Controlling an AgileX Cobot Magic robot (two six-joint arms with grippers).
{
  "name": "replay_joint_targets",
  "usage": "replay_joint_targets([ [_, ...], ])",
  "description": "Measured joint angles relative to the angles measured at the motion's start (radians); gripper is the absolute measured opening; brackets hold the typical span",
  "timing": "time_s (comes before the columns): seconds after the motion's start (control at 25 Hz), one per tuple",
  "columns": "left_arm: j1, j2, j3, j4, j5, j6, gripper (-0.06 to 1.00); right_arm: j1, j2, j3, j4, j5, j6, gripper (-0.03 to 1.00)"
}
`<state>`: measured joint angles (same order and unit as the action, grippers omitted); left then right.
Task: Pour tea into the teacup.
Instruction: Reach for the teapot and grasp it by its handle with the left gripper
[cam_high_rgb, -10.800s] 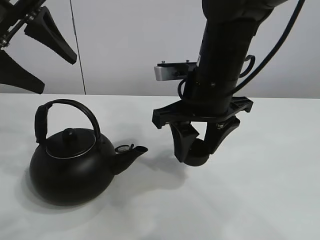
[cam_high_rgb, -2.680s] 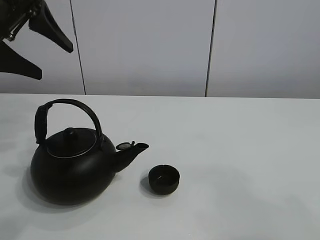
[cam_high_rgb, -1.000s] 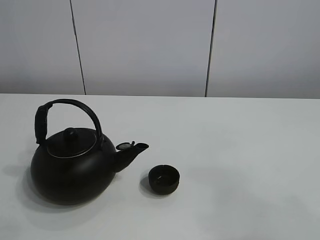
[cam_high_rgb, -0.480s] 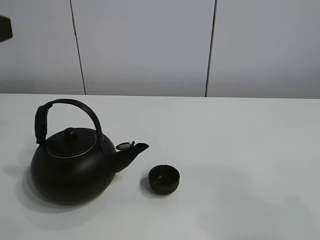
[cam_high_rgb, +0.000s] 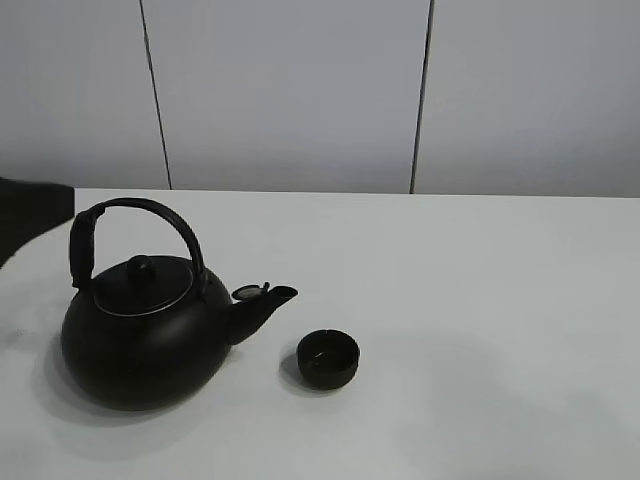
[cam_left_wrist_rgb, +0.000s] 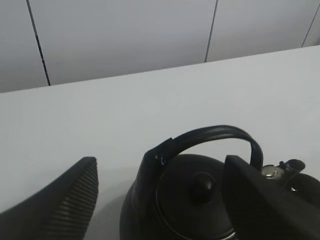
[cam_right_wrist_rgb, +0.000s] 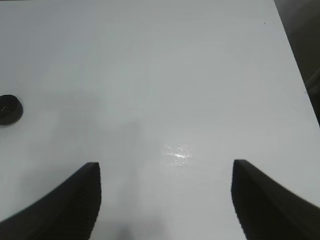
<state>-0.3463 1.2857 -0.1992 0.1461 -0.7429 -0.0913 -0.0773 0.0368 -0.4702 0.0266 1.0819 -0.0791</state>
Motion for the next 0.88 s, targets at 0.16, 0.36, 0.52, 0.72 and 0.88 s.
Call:
replay_joint_targets([
  [0.16,0.0,0.172,0.0,0.001,-0.15,0.005,0.51,0.0,0.0,0.0,0.0,0.0,0.0,0.51],
  [0.36,0.0,0.342,-0.001,-0.003,-0.316,0.018,0.51,0.0,0.0,0.0,0.0,0.0,0.0,0.51],
  [0.52,0.0,0.449,-0.01,-0.02,-0.389,0.042,0.51,0.0,0.0,0.0,0.0,0.0,0.0,0.51],
  [0.72,0.0,0.53,-0.048,-0.03,-0.408,0.068,0.51,0.0,0.0,0.0,0.0,0.0,0.0,0.51],
  [0.88,0.0,0.544,-0.076,-0.047,-0.408,0.069,0.51,0.0,0.0,0.0,0.0,0.0,0.0,0.51],
])
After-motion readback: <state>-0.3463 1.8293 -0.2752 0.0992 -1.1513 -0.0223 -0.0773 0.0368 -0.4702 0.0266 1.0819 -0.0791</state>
